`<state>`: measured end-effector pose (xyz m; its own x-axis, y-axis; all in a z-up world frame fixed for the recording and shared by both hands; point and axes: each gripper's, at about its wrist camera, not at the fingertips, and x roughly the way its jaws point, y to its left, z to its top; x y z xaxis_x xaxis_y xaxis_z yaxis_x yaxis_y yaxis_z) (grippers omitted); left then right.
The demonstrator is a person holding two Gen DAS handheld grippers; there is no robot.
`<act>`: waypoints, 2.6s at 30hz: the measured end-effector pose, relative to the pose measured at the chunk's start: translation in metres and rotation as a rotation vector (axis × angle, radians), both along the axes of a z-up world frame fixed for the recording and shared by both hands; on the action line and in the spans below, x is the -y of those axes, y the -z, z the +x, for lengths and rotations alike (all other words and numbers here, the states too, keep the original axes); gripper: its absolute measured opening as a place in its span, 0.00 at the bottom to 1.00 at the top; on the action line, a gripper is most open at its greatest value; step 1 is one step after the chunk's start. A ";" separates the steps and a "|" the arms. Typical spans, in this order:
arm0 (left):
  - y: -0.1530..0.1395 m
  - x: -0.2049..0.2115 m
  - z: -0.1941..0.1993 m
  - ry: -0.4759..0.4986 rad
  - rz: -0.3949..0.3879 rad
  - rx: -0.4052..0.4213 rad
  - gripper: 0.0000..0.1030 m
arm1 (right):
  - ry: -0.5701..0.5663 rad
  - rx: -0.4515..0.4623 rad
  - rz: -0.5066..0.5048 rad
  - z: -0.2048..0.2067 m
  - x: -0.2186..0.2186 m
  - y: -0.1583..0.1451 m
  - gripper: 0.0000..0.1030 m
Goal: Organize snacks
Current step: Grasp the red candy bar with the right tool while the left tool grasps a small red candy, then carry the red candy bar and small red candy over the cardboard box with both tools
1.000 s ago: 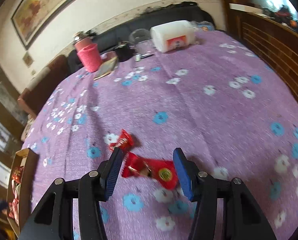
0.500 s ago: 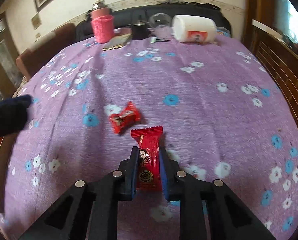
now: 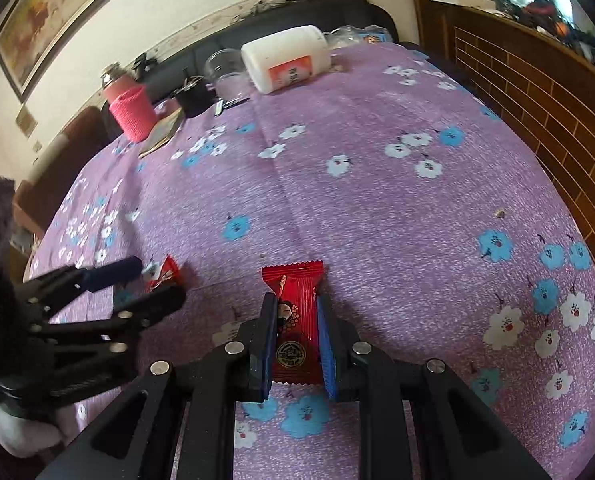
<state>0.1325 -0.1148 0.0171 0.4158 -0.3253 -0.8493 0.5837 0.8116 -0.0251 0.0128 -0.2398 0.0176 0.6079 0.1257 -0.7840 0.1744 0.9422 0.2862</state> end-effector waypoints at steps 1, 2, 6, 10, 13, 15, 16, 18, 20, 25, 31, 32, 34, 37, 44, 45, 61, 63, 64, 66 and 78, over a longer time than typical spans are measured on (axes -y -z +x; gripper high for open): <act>0.003 0.002 0.001 0.005 0.008 -0.005 0.40 | 0.004 -0.001 0.003 0.000 0.001 0.000 0.19; 0.003 0.003 0.001 0.014 -0.011 0.001 0.28 | 0.008 0.000 0.006 0.000 0.001 0.000 0.19; 0.000 0.004 -0.004 0.008 -0.008 0.027 0.19 | 0.008 0.002 0.002 0.001 0.000 0.000 0.19; -0.011 -0.005 -0.018 -0.004 -0.032 0.055 0.19 | -0.002 0.025 0.003 -0.001 -0.003 -0.003 0.19; -0.028 -0.021 -0.036 -0.021 -0.062 0.081 0.19 | -0.023 0.056 0.009 -0.004 -0.009 -0.008 0.19; -0.039 -0.033 -0.051 -0.035 -0.082 0.096 0.19 | -0.049 0.089 0.013 -0.007 -0.015 -0.014 0.19; -0.046 -0.045 -0.063 -0.050 -0.095 0.106 0.19 | -0.060 0.103 0.012 -0.009 -0.019 -0.016 0.19; -0.057 -0.064 -0.081 -0.079 -0.117 0.110 0.19 | -0.087 0.130 0.008 -0.010 -0.028 -0.021 0.19; -0.064 -0.081 -0.096 -0.106 -0.139 0.104 0.19 | -0.109 0.146 0.003 -0.012 -0.037 -0.023 0.19; -0.082 -0.139 -0.142 -0.223 -0.196 0.128 0.19 | -0.139 0.179 -0.010 -0.018 -0.055 -0.026 0.19; -0.089 -0.199 -0.178 -0.349 -0.251 0.151 0.19 | -0.150 0.171 -0.010 -0.027 -0.076 -0.022 0.19; -0.089 -0.205 -0.182 -0.360 -0.255 0.152 0.19 | -0.155 0.163 0.005 -0.031 -0.080 -0.022 0.19; -0.088 -0.220 -0.189 -0.381 -0.279 0.144 0.19 | -0.170 0.157 0.021 -0.045 -0.091 -0.024 0.19; -0.086 -0.242 -0.197 -0.414 -0.309 0.138 0.19 | -0.205 0.163 0.032 -0.068 -0.110 -0.033 0.19; -0.083 -0.292 -0.208 -0.511 -0.359 0.135 0.19 | -0.318 0.187 0.051 -0.102 -0.163 -0.060 0.20; -0.083 -0.301 -0.209 -0.526 -0.363 0.137 0.19 | -0.338 0.192 0.053 -0.104 -0.173 -0.065 0.20; -0.063 -0.411 -0.233 -0.731 -0.380 0.114 0.19 | -0.619 0.166 0.049 -0.119 -0.322 -0.074 0.20; -0.056 -0.415 -0.233 -0.735 -0.382 0.098 0.19 | -0.648 0.161 0.038 -0.121 -0.338 -0.071 0.20; -0.054 -0.418 -0.234 -0.736 -0.387 0.092 0.19 | -0.657 0.159 0.027 -0.122 -0.344 -0.071 0.21; -0.052 -0.422 -0.238 -0.740 -0.395 0.089 0.19 | -0.646 0.160 -0.001 -0.120 -0.346 -0.070 0.21; -0.051 -0.417 -0.244 -0.705 -0.440 0.084 0.19 | -0.657 -0.034 -0.169 -0.142 -0.337 -0.001 0.44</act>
